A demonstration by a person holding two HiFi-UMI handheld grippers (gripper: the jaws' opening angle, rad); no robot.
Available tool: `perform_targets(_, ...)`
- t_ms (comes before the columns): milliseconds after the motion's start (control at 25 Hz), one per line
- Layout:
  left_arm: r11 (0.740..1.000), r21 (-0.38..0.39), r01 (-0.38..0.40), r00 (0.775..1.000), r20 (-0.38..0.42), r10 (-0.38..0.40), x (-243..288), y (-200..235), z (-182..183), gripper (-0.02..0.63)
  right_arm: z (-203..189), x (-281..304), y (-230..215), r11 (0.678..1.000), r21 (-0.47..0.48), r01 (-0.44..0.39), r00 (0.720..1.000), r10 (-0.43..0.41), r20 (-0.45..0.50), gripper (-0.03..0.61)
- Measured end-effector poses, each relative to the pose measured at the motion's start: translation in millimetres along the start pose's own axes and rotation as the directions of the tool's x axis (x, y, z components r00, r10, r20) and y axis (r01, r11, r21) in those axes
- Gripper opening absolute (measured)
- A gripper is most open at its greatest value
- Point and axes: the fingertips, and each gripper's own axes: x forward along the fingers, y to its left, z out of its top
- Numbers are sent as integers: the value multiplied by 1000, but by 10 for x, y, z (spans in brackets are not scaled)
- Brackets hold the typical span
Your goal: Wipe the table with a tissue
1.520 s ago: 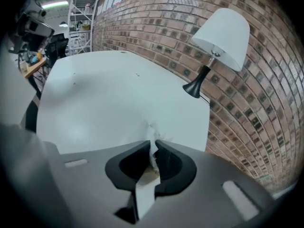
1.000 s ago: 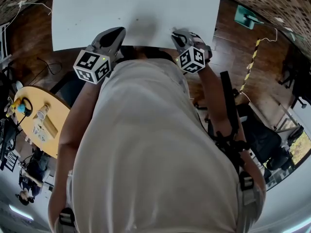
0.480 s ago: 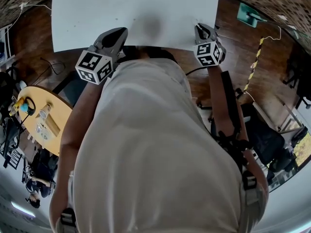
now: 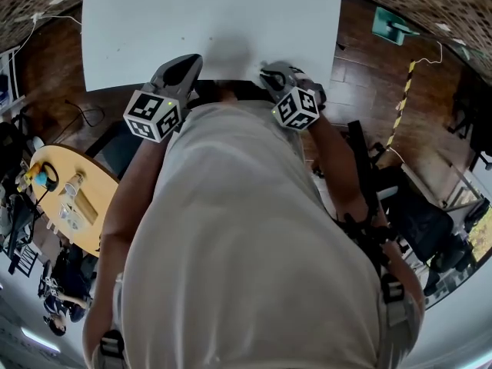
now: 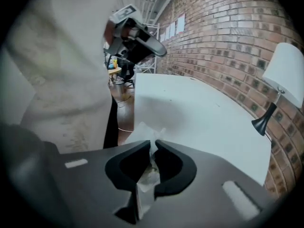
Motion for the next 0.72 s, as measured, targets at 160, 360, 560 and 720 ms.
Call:
perform_targets(160, 1000, 11, 28, 1000, -4, -28, 72, -38, 21, 5, -345, -218, -188, 994, 86, 70, 997, -67, -30, 34)
perform_targets(360, 999, 15, 29, 1000, 4, -29, 91, -35, 76, 5, -709, -517, -890, 930, 266, 254, 967, -242, -79, 34)
perform_targets(560, 1000, 6, 4, 1000, 11, -4, 43, 23, 68, 5, -501, -654, -1458, 865, 383, 324, 940, -341, -24, 34)
perform_targets(720, 999, -4, -33, 999, 31, 33, -1, 67, 112, 5, -415, -545, -1689, 880, 348, 323, 943, -329, -43, 34)
